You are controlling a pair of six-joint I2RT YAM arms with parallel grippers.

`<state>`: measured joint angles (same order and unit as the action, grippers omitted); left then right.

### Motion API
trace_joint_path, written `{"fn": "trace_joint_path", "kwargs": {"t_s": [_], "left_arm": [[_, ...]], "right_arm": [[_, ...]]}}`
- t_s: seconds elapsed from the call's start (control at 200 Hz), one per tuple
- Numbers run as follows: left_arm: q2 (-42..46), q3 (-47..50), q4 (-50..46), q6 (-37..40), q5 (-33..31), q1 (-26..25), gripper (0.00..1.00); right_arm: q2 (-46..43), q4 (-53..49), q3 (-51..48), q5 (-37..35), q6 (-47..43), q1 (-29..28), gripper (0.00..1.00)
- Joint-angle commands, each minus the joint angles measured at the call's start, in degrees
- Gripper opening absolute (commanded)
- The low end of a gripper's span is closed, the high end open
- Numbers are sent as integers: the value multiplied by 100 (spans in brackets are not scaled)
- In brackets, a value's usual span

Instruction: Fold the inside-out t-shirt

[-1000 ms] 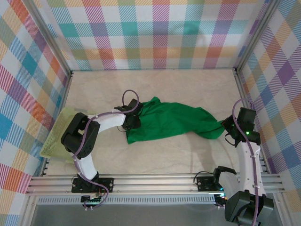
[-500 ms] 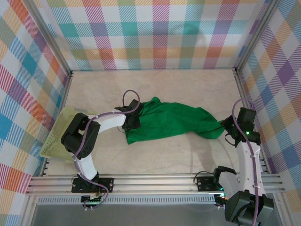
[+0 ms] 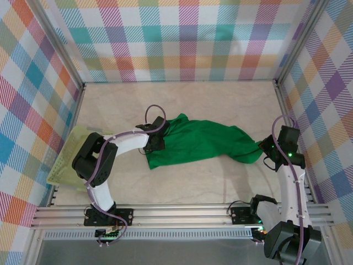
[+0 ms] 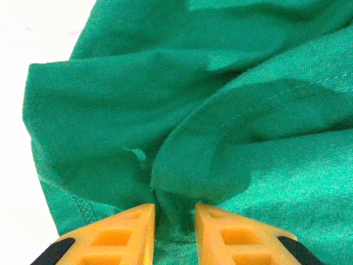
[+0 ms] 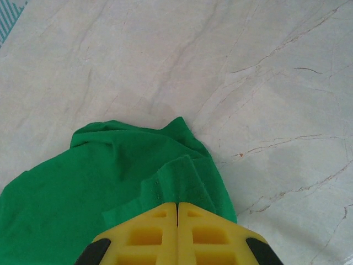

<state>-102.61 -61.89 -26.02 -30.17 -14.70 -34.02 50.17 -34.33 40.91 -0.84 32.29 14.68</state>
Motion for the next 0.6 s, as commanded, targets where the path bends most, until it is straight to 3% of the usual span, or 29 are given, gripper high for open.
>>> {"fn": "trace_joint_path", "kwargs": {"t_s": [0.0,0.595], "left_arm": [[83,-155,-210,82,-144,-69,25],[271,-210,-317,99,-304,-144,3]], "right_arm": [[13,62,116,84,-81,31,0],[12,10,189,71,-91,34,0]]}}
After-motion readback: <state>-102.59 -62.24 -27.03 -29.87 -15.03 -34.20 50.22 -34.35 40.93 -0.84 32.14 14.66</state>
